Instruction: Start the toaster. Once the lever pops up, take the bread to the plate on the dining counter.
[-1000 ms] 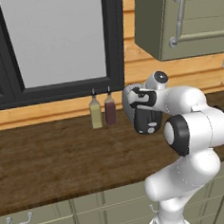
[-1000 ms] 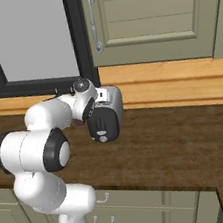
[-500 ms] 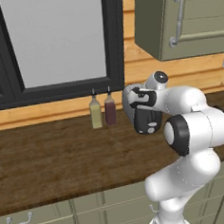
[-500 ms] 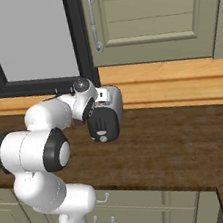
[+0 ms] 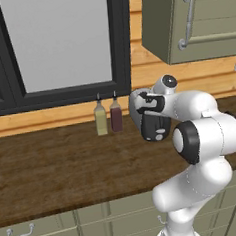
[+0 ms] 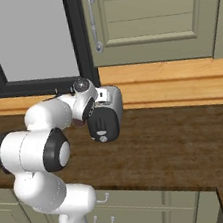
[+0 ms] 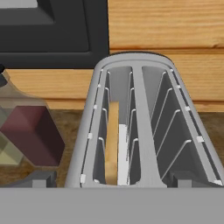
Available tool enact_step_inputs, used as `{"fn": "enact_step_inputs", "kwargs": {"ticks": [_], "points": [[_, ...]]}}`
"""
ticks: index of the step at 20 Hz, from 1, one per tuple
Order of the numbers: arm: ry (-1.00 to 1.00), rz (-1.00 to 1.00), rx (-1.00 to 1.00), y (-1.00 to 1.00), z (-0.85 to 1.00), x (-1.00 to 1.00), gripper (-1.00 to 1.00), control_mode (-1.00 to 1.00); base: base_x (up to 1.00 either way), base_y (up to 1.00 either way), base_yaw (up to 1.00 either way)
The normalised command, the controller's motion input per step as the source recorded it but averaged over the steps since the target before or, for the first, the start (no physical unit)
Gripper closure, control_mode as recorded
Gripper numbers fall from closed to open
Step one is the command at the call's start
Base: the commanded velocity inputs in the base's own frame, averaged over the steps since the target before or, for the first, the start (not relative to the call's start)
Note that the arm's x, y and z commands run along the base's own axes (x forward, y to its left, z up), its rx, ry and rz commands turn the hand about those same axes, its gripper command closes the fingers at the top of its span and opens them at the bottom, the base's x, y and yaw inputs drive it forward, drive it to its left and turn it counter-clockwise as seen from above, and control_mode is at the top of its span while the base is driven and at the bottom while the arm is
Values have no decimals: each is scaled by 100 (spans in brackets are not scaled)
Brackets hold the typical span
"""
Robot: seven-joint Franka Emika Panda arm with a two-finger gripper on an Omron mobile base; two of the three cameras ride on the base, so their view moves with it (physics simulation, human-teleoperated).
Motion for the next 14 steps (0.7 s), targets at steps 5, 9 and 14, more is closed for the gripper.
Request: {"fn": "enact_step_inputs", "kwargs": {"ticks": [5,9,14], "points": [[0,0,0,0,0,0,-100,-100,0,0,0],[0,0,0,0,0,0,-100,-100,0,0,0],[0,0,0,0,0,0,-100,-100,0,0,0]]}}
